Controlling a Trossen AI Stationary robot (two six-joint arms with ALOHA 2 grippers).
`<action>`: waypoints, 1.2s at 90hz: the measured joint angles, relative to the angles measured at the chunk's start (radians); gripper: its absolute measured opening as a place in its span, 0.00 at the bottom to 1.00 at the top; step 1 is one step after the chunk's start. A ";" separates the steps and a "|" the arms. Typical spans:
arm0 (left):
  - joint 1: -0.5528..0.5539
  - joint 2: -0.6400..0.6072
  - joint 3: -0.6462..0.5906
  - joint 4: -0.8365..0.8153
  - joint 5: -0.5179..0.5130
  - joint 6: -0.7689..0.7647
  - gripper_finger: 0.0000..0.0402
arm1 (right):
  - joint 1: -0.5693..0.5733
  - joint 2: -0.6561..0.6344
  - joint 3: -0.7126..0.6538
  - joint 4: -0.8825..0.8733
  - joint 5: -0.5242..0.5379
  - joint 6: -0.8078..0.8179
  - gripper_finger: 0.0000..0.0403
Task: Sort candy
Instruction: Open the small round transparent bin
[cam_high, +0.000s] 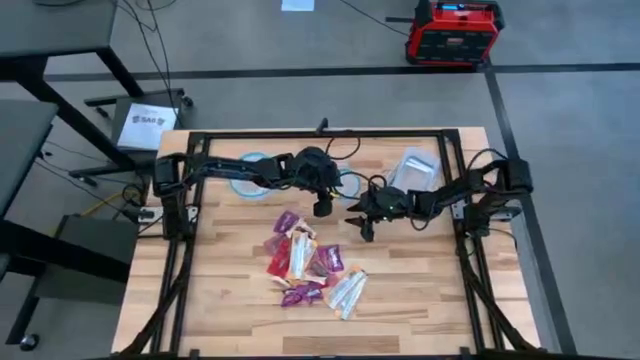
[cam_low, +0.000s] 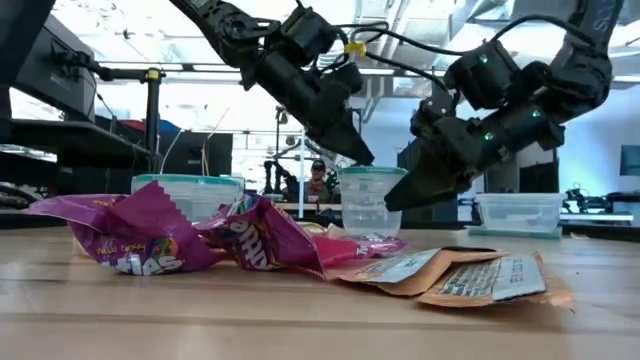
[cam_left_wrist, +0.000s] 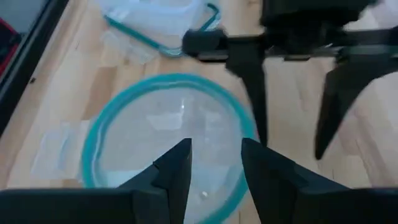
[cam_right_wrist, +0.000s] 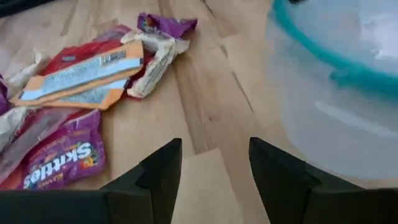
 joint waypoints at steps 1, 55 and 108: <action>0.000 0.000 0.000 0.003 0.000 0.003 0.32 | 0.000 0.002 0.000 0.004 0.000 0.003 0.43; 0.125 0.118 0.001 0.154 0.366 -0.147 0.32 | -0.034 0.018 -0.001 0.031 0.004 0.021 0.43; 0.097 0.120 0.001 0.161 0.323 -0.153 0.32 | -0.051 0.018 -0.152 0.378 0.033 0.040 0.43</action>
